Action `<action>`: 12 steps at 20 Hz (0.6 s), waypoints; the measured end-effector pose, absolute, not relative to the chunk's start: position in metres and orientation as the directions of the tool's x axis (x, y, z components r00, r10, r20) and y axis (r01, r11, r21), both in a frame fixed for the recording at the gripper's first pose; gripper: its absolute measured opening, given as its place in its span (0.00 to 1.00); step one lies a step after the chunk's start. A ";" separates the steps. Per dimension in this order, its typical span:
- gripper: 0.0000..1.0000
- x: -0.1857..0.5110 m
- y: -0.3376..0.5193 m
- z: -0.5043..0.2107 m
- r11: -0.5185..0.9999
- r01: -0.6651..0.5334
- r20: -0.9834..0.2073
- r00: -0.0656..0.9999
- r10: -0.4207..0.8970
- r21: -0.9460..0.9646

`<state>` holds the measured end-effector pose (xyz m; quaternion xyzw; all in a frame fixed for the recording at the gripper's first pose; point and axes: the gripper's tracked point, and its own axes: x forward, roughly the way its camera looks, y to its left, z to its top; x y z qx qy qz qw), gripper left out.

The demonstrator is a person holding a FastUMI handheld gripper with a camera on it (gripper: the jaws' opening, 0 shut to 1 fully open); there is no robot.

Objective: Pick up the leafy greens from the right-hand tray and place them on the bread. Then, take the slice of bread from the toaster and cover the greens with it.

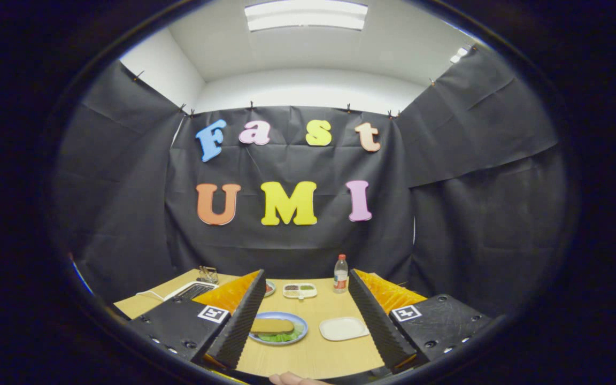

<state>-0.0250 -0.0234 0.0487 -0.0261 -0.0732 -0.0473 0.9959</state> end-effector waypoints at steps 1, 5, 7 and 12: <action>0.94 -0.030 -0.020 0.048 0.994 0.093 0.150 0.985 -0.084 -0.051; 0.95 -0.041 -0.011 0.048 0.996 0.068 0.141 0.988 -0.058 -0.066; 0.94 -0.045 -0.012 0.049 0.995 0.069 0.145 0.988 -0.058 -0.070; 0.95 -0.048 -0.014 0.043 0.996 0.072 0.134 0.989 -0.064 -0.051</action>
